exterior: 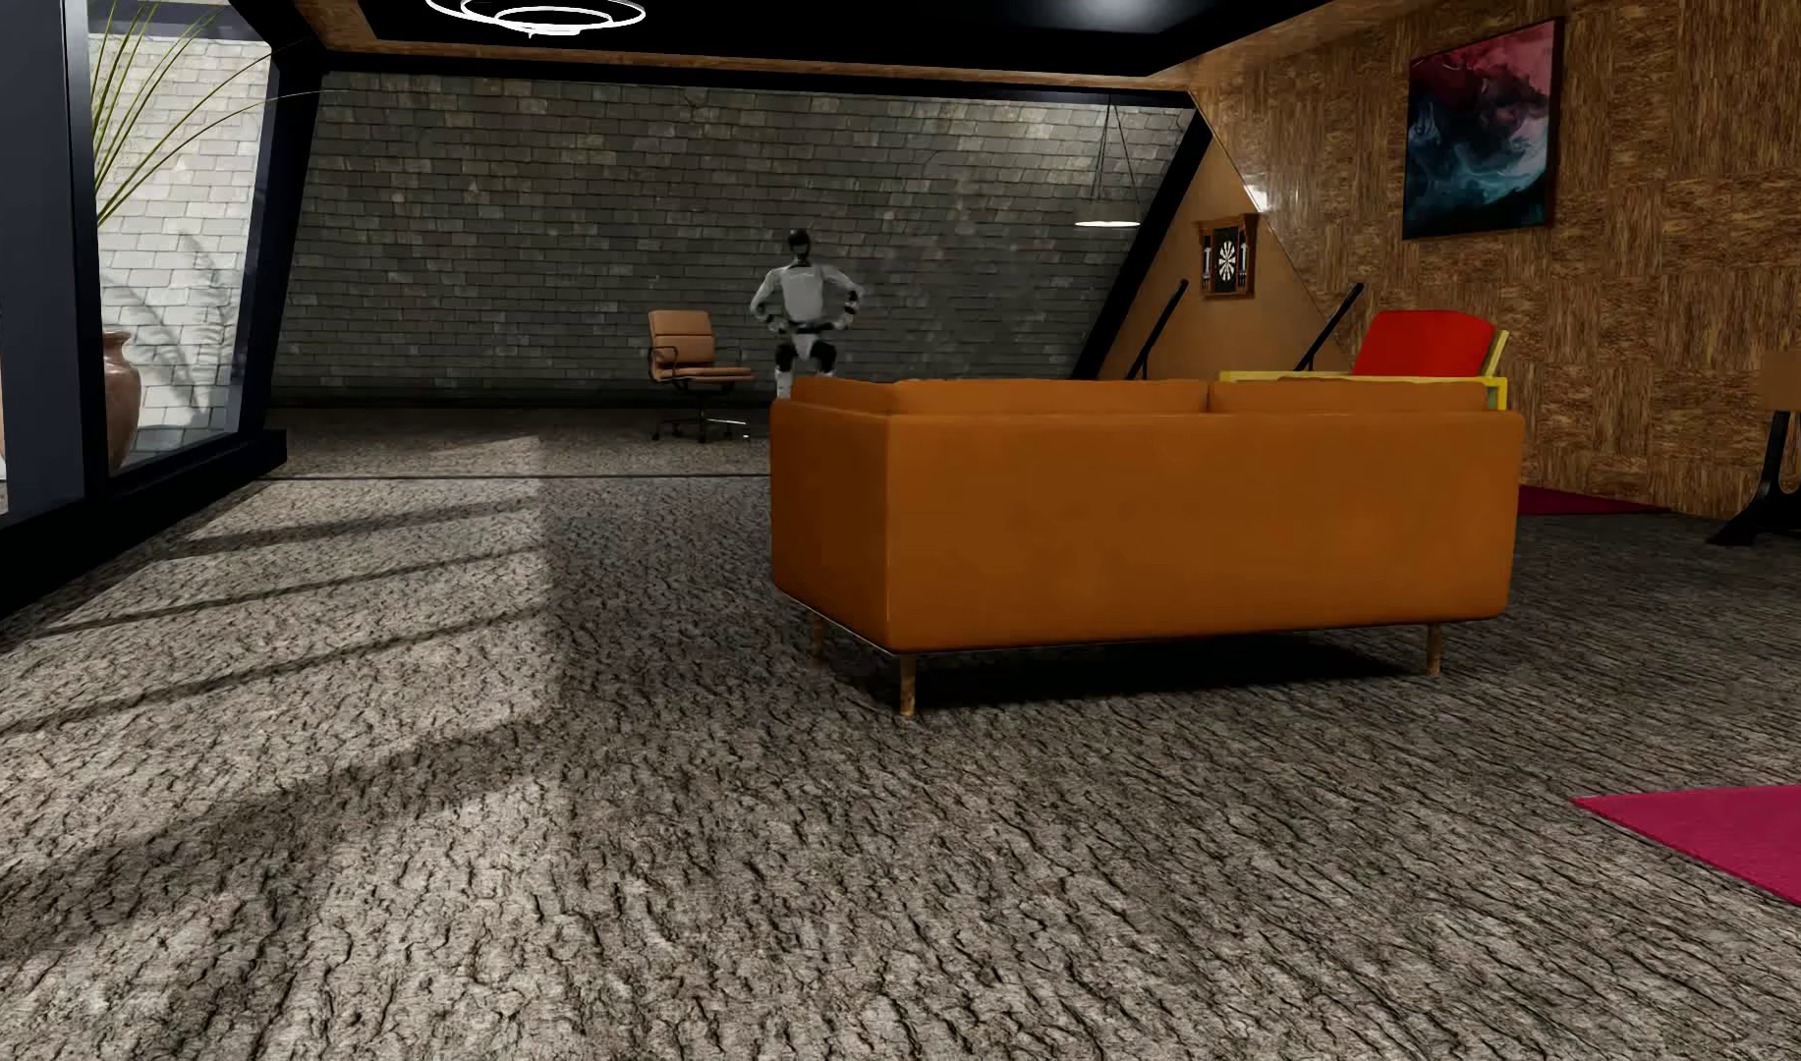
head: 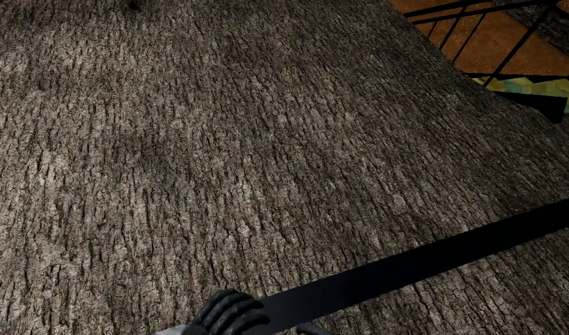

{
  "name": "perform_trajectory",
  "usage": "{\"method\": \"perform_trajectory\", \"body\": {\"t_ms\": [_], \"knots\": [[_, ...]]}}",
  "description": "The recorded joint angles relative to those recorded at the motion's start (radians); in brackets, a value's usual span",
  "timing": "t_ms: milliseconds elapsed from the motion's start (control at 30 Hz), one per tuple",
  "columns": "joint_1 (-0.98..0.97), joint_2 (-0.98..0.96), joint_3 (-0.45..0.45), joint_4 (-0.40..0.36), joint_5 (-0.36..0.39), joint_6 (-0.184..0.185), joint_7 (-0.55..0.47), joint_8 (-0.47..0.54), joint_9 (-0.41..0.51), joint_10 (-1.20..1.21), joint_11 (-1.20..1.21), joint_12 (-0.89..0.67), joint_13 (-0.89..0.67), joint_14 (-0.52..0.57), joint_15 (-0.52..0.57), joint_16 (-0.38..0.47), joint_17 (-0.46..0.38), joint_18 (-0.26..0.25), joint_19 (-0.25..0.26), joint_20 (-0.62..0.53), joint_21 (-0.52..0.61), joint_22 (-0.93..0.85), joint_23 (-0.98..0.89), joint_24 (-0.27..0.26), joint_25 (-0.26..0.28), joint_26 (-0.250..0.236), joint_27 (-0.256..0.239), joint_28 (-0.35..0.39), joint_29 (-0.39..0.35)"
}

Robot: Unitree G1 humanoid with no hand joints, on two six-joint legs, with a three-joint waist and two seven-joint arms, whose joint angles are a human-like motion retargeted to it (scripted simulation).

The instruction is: Walk towards the sofa

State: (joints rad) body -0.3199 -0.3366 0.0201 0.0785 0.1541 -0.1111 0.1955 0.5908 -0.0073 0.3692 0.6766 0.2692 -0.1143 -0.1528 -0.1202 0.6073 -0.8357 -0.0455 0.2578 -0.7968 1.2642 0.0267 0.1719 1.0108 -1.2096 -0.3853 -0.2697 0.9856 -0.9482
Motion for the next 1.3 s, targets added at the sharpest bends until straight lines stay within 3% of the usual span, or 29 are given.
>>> {"method": "perform_trajectory", "body": {"t_ms": [67,133,267,367,433,500,533,600,633,667,733,767,833,933,1000,1067,1100,1133,1167,1233,1300], "knots": [[0.019,0.057,-0.004,-0.018,-0.065,-0.004,-0.039,-0.095,-0.009,-0.036,-0.108,-0.004,-0.005,0.021,-0.042,0.008,0.026,-0.012,-0.112,0.005,-0.013,-0.005,0.014,-0.015,-0.013,0.003,-0.014,0.000,0.015],[0.025,0.092,-0.005,-0.033,-0.109,-0.006,-0.074,-0.185,-0.019,-0.062,-0.192,-0.004,-0.007,0.039,-0.066,0.012,0.050,-0.029,-0.171,0.027,-0.017,0.000,0.030,-0.020,-0.016,-0.003,-0.041,0.000,0.024],[0.007,0.126,-0.006,-0.051,-0.140,0.007,-0.165,-0.295,-0.027,-0.093,-0.273,-0.001,-0.014,0.084,-0.080,0.015,0.074,-0.072,-0.203,0.052,-0.008,0.025,0.044,-0.002,0.012,-0.022,-0.075,0.000,0.017],[-0.048,0.125,-0.014,-0.061,-0.140,0.030,-0.274,-0.404,-0.019,-0.090,-0.310,-0.023,0.002,0.128,-0.083,0.044,0.077,-0.112,-0.235,0.012,-0.036,0.050,0.031,0.009,0.002,-0.017,-0.074,0.000,0.041],[-0.119,0.114,-0.022,-0.067,-0.128,0.056,-0.368,-0.502,-0.006,-0.047,-0.330,-0.029,0.007,0.147,-0.080,0.085,0.090,-0.141,-0.252,-0.029,-0.046,0.044,0.025,0.038,0.024,-0.004,-0.065,-0.001,0.041],[-0.176,0.089,-0.030,-0.072,-0.109,0.089,-0.475,-0.608,0.017,-0.050,-0.349,-0.040,0.018,0.190,-0.064,0.109,0.103,-0.185,-0.266,-0.062,-0.071,0.058,0.017,0.049,-0.012,0.008,-0.068,0.000,0.000],[-0.206,0.065,-0.036,-0.056,-0.103,0.107,-0.482,-0.660,0.032,-0.079,-0.349,-0.039,0.023,0.210,-0.053,0.111,0.106,-0.189,-0.271,-0.065,-0.079,0.062,0.012,0.048,-0.035,0.016,-0.074,0.000,-0.019],[-0.263,0.014,-0.053,0.060,-0.110,0.142,-0.216,-0.759,0.056,-0.119,-0.353,-0.019,0.024,0.160,-0.024,0.104,0.107,-0.065,-0.280,-0.050,-0.069,0.061,0.010,0.050,-0.034,0.023,-0.091,0.000,-0.032],[-0.266,-0.008,-0.060,0.131,-0.121,0.155,-0.017,-0.805,0.062,-0.137,-0.358,-0.015,0.024,0.107,-0.011,0.104,0.101,-0.052,-0.285,-0.044,-0.047,0.053,0.003,0.055,-0.024,0.024,-0.084,0.000,-0.032],[-0.252,-0.026,-0.064,0.198,-0.136,0.167,0.205,-0.850,0.067,-0.135,-0.360,-0.019,0.027,0.081,-0.001,0.105,0.100,-0.079,-0.288,-0.034,-0.041,0.054,0.005,0.071,-0.026,0.018,-0.085,0.000,-0.031],[-0.214,-0.049,-0.062,0.288,-0.178,0.175,0.442,-0.924,0.073,-0.041,-0.347,0.002,0.025,0.106,0.004,0.129,0.099,-0.049,-0.292,-0.020,-0.034,0.047,0.013,0.104,-0.033,0.017,-0.083,0.000,-0.028],[-0.197,-0.052,-0.056,0.311,-0.199,0.174,0.452,-0.957,0.077,0.027,-0.334,0.042,0.012,0.093,0.000,0.161,0.105,-0.039,-0.293,-0.017,-0.025,0.030,0.023,0.101,-0.028,0.022,-0.080,0.000,-0.022],[-0.161,-0.043,-0.044,0.325,-0.240,0.172,0.376,-1.020,0.080,0.162,-0.314,0.104,0.012,0.037,-0.004,0.223,0.115,-0.037,-0.292,-0.035,-0.018,0.000,0.035,0.052,-0.029,0.022,-0.071,-0.005,-0.013],[-0.053,-0.014,-0.030,0.361,-0.301,0.175,0.341,-1.119,0.071,0.302,-0.302,0.099,0.035,-0.024,0.001,0.220,0.106,-0.024,-0.291,-0.036,-0.028,-0.025,0.031,0.006,0.000,0.047,-0.069,-0.020,-0.008],[0.072,0.013,-0.032,0.442,-0.329,0.181,0.500,-1.198,0.050,0.298,-0.314,0.053,0.049,-0.054,0.016,0.163,0.095,0.047,-0.290,-0.036,-0.044,0.024,0.019,-0.017,0.023,0.050,-0.079,-0.004,0.003],[0.215,0.050,-0.048,0.523,-0.355,0.187,0.774,-1.301,0.024,0.237,-0.332,0.039,0.028,-0.072,0.035,0.136,0.091,0.114,-0.285,-0.040,-0.053,0.035,0.007,-0.058,0.043,0.041,-0.083,0.000,0.026],[0.268,0.073,-0.055,0.533,-0.369,0.191,0.876,-1.355,0.013,0.192,-0.343,0.031,0.018,-0.044,0.047,0.130,0.091,0.095,-0.281,-0.050,-0.065,0.046,0.001,-0.083,0.041,0.037,-0.086,-0.004,0.037],[0.288,0.098,-0.056,0.517,-0.382,0.194,0.894,-1.403,0.007,0.140,-0.352,0.022,0.012,-0.006,0.062,0.128,0.093,-0.035,-0.275,-0.066,-0.079,0.058,-0.005,-0.110,0.033,0.036,-0.090,0.018,0.045],[0.274,0.126,-0.051,0.482,-0.402,0.193,0.831,-1.443,0.003,0.097,-0.367,0.011,0.007,-0.012,0.080,0.118,0.092,-0.085,-0.265,-0.077,-0.089,0.062,-0.007,-0.132,0.024,0.042,-0.096,0.000,0.045],[0.265,0.172,-0.044,0.392,-0.470,0.180,0.758,-1.505,-0.007,0.030,-0.378,0.000,-0.012,0.006,0.120,0.085,0.091,-0.090,-0.242,-0.067,-0.074,0.045,0.014,-0.136,0.016,0.056,-0.108,-0.001,0.024],[0.272,0.197,-0.028,0.282,-0.567,0.153,0.720,-1.538,-0.018,-0.032,-0.361,-0.005,-0.013,0.002,0.154,0.085,0.085,-0.059,-0.214,-0.057,-0.022,0.050,0.040,-0.113,0.043,0.057,-0.098,0.001,0.020]]}}
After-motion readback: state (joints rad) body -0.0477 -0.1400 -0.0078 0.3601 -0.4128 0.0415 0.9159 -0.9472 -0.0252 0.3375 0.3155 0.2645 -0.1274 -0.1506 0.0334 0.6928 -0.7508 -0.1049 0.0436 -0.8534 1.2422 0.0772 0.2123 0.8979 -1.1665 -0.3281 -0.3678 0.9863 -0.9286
